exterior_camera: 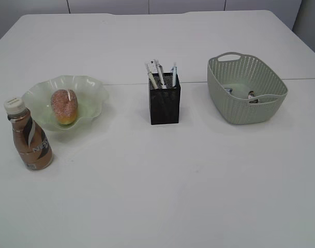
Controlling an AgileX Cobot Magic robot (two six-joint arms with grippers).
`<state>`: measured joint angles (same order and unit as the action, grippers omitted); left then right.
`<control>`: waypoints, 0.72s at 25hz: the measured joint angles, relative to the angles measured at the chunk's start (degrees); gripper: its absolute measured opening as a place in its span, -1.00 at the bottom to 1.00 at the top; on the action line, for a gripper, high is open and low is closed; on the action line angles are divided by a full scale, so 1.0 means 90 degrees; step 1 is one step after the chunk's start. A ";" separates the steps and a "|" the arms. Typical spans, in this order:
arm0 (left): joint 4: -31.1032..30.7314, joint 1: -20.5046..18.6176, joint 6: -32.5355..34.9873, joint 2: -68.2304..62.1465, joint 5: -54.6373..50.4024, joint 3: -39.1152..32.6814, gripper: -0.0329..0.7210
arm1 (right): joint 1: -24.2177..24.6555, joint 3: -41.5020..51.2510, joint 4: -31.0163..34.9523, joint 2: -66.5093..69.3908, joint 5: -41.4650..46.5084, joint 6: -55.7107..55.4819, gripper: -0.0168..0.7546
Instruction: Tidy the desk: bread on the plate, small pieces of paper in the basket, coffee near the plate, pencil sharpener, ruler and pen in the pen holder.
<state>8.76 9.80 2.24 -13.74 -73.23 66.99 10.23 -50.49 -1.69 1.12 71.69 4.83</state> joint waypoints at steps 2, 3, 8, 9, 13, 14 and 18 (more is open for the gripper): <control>0.0113 0.0000 0.0166 0.0263 0.0000 -0.0246 0.03 | 0.0000 0.0173 0.0013 -0.0240 0.0128 0.0000 0.07; 0.0124 0.0000 0.0239 0.0412 -0.0012 -0.0377 0.01 | 0.0000 0.0314 0.0073 -0.0273 0.0144 0.0000 0.07; 0.0150 0.0000 0.0445 0.1266 -0.0012 -0.1103 -0.03 | 0.0000 0.0666 0.0708 -0.0273 0.0190 0.0350 0.07; 0.0150 0.0000 0.0445 0.1436 -0.0012 -0.1304 -0.04 | 0.0000 0.0698 0.0817 -0.0283 0.0190 0.0446 0.07; 0.0131 0.0014 0.0666 0.1471 -0.0011 -0.2208 -0.05 | 0.0000 0.1103 0.0988 -0.0283 0.0190 0.0578 0.07; 0.0131 0.0014 0.0752 0.1471 0.0000 -0.2461 -0.05 | 0.0000 0.1284 0.1004 -0.0283 0.0173 0.0612 0.07; 0.0226 0.0014 0.0980 0.1471 0.0267 -0.3452 -0.06 | 0.0000 0.1821 0.1030 -0.0283 -0.0050 0.0677 0.07</control>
<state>10.79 9.93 11.06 -0.50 -70.83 35.92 10.23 -34.10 7.58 -1.43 71.24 10.92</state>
